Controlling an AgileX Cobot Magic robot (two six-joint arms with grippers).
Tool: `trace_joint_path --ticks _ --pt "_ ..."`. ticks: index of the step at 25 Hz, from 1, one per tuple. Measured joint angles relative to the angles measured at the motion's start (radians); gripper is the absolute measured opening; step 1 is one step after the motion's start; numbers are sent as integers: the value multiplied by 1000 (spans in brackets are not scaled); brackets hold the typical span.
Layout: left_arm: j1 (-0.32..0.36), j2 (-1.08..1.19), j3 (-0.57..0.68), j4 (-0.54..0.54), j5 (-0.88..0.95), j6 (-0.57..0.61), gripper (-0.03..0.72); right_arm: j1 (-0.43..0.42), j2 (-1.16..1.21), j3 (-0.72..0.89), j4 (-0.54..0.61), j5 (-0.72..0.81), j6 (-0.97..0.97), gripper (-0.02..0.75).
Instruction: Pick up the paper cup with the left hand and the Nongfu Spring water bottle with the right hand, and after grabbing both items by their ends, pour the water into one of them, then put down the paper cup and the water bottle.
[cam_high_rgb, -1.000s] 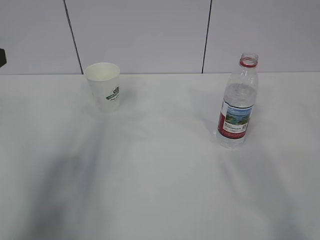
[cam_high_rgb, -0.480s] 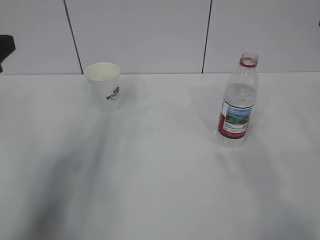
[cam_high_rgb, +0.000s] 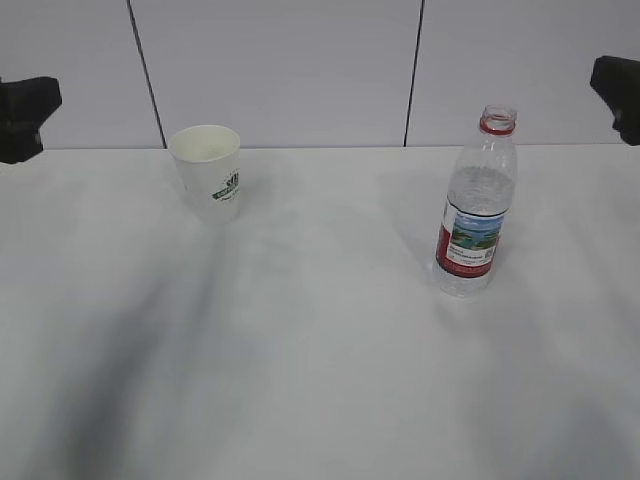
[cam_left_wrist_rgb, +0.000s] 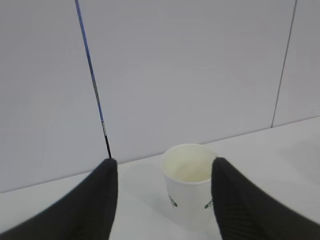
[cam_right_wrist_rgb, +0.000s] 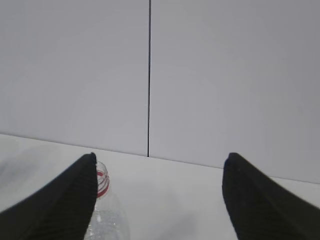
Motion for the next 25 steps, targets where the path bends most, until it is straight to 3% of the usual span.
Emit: trace_joint_path --ticks 5,15,25 --pt "0 56 0 11 -79 0 443 0 77 27 -11 -126 0 585" --pt "0 118 0 14 -119 0 443 0 207 34 -129 -177 76 585" --pt "0 199 0 26 -200 0 443 0 325 151 -140 -392 119 585"
